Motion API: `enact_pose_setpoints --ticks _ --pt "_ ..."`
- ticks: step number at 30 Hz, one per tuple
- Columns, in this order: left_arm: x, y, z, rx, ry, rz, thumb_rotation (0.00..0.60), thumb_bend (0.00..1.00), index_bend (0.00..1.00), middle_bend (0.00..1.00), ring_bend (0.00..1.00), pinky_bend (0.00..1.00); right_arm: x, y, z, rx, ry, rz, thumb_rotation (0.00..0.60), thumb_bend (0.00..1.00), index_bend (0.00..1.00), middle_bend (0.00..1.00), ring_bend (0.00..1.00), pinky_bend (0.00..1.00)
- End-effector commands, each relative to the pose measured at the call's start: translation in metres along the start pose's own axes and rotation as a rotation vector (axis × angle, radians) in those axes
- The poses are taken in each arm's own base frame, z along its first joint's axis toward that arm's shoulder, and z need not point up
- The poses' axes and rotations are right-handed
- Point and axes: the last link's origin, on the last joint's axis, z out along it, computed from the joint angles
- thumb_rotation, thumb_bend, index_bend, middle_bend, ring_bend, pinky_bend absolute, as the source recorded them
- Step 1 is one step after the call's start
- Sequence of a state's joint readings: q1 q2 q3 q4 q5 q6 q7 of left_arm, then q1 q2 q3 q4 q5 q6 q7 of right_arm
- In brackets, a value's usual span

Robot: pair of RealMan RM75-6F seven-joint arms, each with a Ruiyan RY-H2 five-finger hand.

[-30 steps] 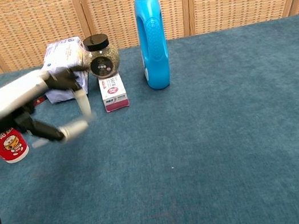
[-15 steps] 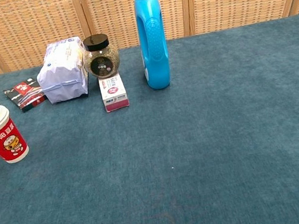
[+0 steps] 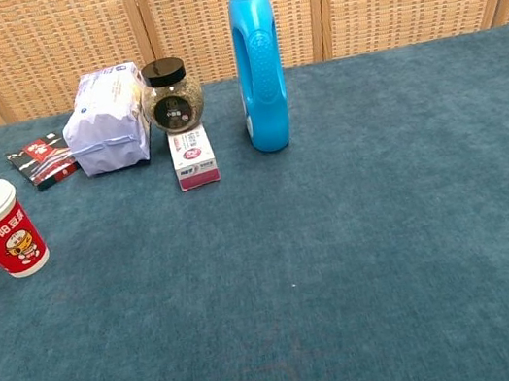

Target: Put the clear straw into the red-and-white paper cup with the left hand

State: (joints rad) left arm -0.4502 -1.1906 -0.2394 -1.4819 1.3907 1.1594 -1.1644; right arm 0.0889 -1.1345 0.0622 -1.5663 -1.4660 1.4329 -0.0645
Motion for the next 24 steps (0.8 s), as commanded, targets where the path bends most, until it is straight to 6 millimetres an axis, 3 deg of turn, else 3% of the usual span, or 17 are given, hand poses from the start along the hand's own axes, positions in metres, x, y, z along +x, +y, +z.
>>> enact_pose_setpoints --ticks 1,24 --pt "0.003 -0.006 0.002 0.009 0.002 -0.016 0.6 0.43 0.57 0.0 0.0 0.0 0.0 0.0 0.0 -0.001 -0.001 0.0 0.6 0.0 0.0 0.0 0.0 0.0" --pt "0.003 -0.022 0.007 0.002 -0.011 -0.084 0.6 0.44 0.57 0.0 0.0 0.0 -0.002 0.002 0.001 -0.009 -0.007 0.002 0.6 0.0 0.0 0.0 0.0 0.0"
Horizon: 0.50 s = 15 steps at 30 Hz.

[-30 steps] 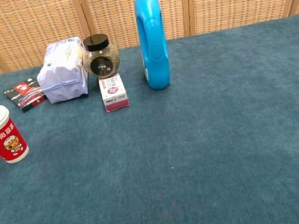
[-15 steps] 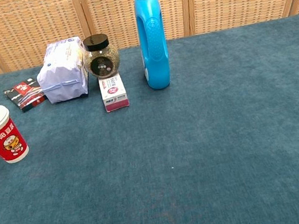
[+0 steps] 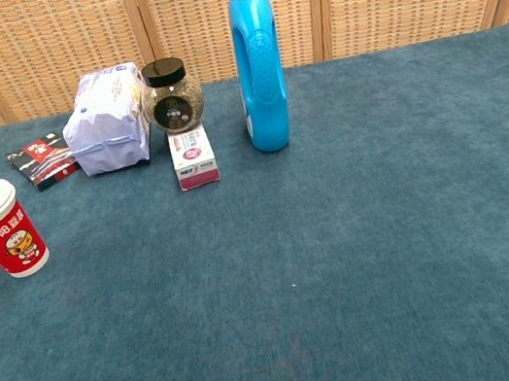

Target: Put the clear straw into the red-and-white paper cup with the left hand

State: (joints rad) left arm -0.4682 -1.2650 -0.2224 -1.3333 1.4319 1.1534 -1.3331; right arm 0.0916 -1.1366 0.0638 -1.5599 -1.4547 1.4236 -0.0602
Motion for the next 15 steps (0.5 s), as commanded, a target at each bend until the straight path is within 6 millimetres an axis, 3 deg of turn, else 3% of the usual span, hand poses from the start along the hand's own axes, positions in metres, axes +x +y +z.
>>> enact_pose_setpoints --ticks 1,15 --pt "-0.001 -0.001 0.0 0.001 -0.003 -0.001 0.6 0.44 0.57 0.0 0.0 0.0 0.0 0.0 0.0 0.0 -0.001 -0.001 0.6 0.0 0.0 0.0 0.0 0.0" --pt "0.001 -0.015 0.0 0.014 0.003 -0.01 0.6 0.44 0.57 0.0 0.0 0.0 -0.002 0.0 0.001 0.0 -0.008 -0.001 0.6 0.0 0.0 0.0 0.0 0.0"
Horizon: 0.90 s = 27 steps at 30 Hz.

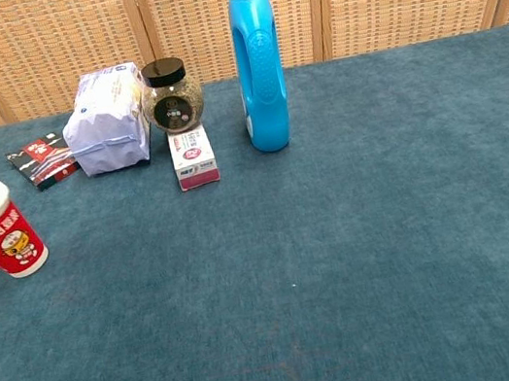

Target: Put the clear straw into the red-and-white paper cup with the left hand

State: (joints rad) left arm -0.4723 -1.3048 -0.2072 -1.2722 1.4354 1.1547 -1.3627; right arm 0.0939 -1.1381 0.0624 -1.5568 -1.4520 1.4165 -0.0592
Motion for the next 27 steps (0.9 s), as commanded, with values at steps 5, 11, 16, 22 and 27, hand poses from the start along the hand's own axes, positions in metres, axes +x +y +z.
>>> enact_pose_setpoints --ticks 5,11,16,22,27 --pt "-0.001 -0.004 0.001 -0.001 -0.003 -0.009 0.6 0.44 0.57 0.0 0.0 0.0 -0.001 0.0 0.0 -0.001 -0.002 -0.001 0.6 0.0 0.0 0.0 0.0 0.0" --pt "-0.002 -0.008 0.002 0.004 -0.004 -0.015 0.6 0.45 0.57 0.0 0.0 0.0 -0.001 0.001 0.001 -0.004 -0.003 -0.001 0.6 0.0 0.0 0.0 0.0 0.0" --pt "-0.001 -0.013 0.001 0.012 0.002 -0.013 0.6 0.45 0.57 0.0 0.0 0.0 -0.001 0.001 0.001 -0.003 -0.004 -0.001 0.6 0.0 0.0 0.0 0.0 0.0" --pt "-0.002 -0.022 0.0 0.03 0.009 -0.008 0.6 0.45 0.57 0.0 0.0 0.0 -0.001 0.001 0.001 -0.003 -0.005 0.0 0.6 0.0 0.0 0.0 0.0 0.0" --pt "-0.001 -0.037 0.0 0.055 0.025 -0.001 0.6 0.44 0.57 0.0 0.0 0.0 -0.001 0.002 0.001 -0.006 -0.007 0.002 0.6 0.0 0.0 0.0 0.0 0.0"
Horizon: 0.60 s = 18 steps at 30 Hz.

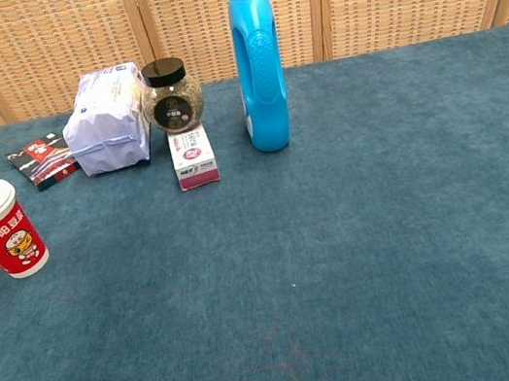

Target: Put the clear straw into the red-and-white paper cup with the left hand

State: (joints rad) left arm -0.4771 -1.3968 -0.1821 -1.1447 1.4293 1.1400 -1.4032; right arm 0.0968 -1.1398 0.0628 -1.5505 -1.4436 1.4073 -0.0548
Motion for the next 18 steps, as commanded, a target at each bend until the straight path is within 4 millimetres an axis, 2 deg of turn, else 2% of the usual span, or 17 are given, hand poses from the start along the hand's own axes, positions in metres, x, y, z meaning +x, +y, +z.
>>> enact_pose_setpoints --ticks 1,9,18 --pt "0.0 -0.01 0.0 0.018 0.008 0.022 0.6 0.44 0.57 0.0 0.0 0.0 0.0 0.0 0.0 -0.001 0.0 0.001 0.6 0.0 0.0 0.0 0.0 0.0" --pt "-0.004 -0.023 0.001 0.04 0.009 0.045 0.6 0.45 0.57 0.0 0.0 0.0 0.0 0.001 0.001 -0.002 -0.002 0.003 0.6 0.0 0.0 0.0 0.0 0.0" --pt "-0.003 -0.025 0.0 0.042 0.01 0.061 0.6 0.45 0.56 0.0 0.0 0.0 0.0 0.001 0.001 -0.003 -0.002 0.007 0.6 0.0 0.0 0.0 0.0 0.0"
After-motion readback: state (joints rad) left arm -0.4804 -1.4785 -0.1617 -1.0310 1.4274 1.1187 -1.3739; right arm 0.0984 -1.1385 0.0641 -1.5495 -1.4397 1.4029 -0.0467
